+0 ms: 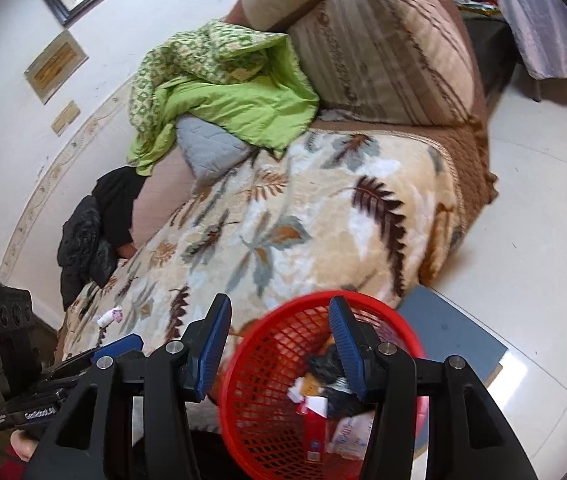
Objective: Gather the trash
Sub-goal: 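Carry both items over the red basket and open both tools, then move both open tools back to the bed toward the white bottle and pink wrapper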
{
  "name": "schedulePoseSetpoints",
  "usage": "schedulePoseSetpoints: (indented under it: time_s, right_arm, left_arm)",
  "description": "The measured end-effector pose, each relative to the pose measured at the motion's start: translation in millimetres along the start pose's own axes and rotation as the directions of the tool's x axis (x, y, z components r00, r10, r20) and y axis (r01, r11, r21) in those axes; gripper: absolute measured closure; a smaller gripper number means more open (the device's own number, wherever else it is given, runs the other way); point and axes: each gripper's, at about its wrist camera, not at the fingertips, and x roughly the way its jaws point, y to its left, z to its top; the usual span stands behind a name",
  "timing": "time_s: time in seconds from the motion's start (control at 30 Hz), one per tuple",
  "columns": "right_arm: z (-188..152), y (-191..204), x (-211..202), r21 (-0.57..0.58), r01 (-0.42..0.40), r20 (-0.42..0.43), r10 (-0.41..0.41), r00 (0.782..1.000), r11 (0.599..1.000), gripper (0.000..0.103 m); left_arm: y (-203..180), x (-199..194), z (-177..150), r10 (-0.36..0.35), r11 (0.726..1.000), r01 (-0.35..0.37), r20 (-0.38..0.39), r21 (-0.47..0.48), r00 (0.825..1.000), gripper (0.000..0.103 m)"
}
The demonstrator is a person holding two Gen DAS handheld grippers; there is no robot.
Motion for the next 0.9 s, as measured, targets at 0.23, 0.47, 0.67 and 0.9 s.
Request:
schedulePoseSetpoints:
  time_s: [0.23,0.47,0.67,0.9]
  right_arm:
    - [1,47,28,-0.063,-0.076,-0.045,0.074,0.996,0.995,0.048]
    - [-7,95,61,-0.129,-0.144,-0.117,0.129,0.985,0.981,0.048]
    - [-17,137,86,-0.199,-0.183,-0.169,0.150,0.974,0.963,0.048]
    - [-31,181,122,-0.264,-0.219,-0.242,0.155,0.958,0.939,0.048]
  left_arm:
    - [43,-39,0,0.298,0.954,-0.301,0.147,-0.005,0.943,0.033]
    - [89,-62,-9,0.448,0.894,-0.444,0.168,-0.064,0.878,0.031]
    - [124,-76,-21,0.489,0.872,-0.473,0.152,-0.127,0.859,0.031]
    - [167,-87,-31,0.518,0.848,-0.486,0.135,-0.209,0.845,0.030]
